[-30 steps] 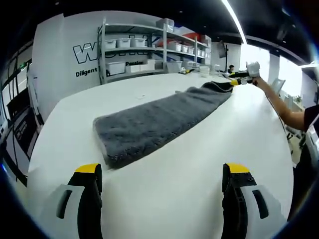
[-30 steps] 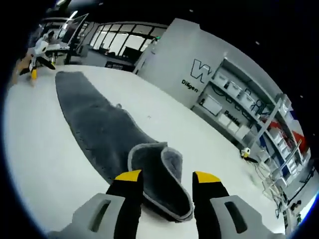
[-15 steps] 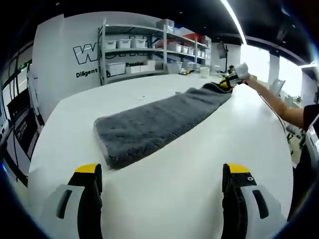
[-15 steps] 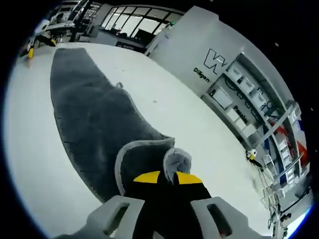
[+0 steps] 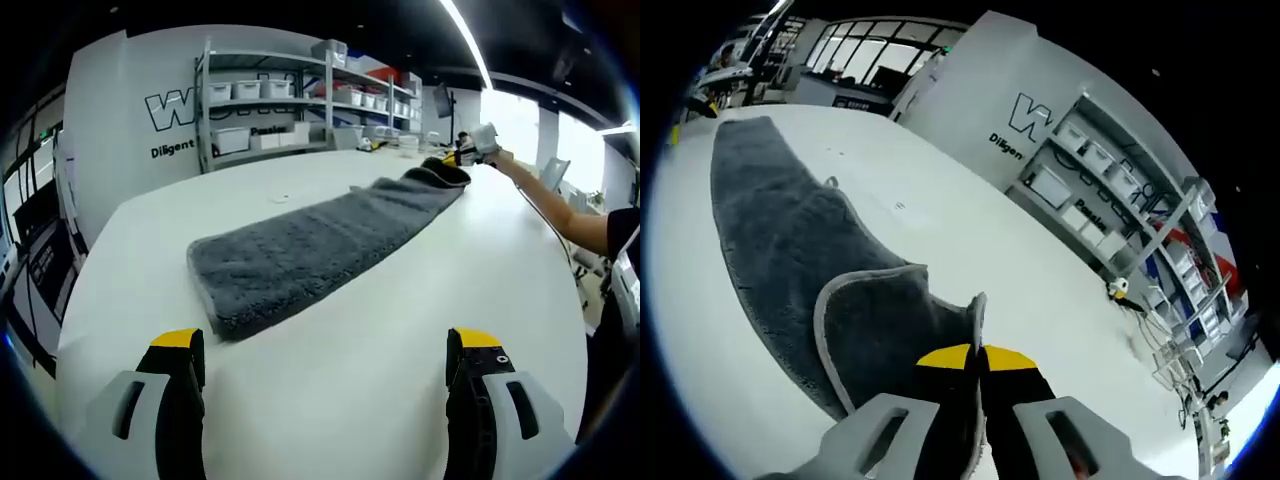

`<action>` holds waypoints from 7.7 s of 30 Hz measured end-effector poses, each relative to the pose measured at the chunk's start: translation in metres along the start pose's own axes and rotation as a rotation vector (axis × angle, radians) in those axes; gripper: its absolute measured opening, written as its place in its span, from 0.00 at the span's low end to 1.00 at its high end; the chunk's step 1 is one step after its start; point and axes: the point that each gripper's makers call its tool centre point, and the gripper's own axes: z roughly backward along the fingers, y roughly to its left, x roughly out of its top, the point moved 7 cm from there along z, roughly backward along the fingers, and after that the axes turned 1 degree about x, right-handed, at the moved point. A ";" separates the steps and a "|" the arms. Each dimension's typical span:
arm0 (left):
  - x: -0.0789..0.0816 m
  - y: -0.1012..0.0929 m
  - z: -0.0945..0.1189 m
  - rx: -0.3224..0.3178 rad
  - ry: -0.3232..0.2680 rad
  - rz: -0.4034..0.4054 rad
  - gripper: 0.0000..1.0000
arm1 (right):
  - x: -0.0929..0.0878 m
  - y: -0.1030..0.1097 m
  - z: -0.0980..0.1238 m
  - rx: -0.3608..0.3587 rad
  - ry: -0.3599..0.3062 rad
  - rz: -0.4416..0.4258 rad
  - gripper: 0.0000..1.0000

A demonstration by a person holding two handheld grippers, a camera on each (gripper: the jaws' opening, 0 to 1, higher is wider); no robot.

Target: Open the folded towel by lifting each exposed corner and separating the folded layers until the towel lies flat within the target outline without major curled edges

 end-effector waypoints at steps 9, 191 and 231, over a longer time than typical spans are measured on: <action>0.001 0.000 0.000 -0.007 -0.006 0.000 0.99 | -0.028 -0.035 -0.019 -0.049 0.082 -0.053 0.00; -0.003 -0.003 0.001 -0.018 0.021 -0.013 0.99 | -0.053 -0.059 -0.015 -0.119 0.125 -0.140 0.49; -0.004 0.004 -0.002 0.009 -0.003 0.054 0.99 | -0.025 0.091 0.068 0.367 -0.090 -0.274 0.99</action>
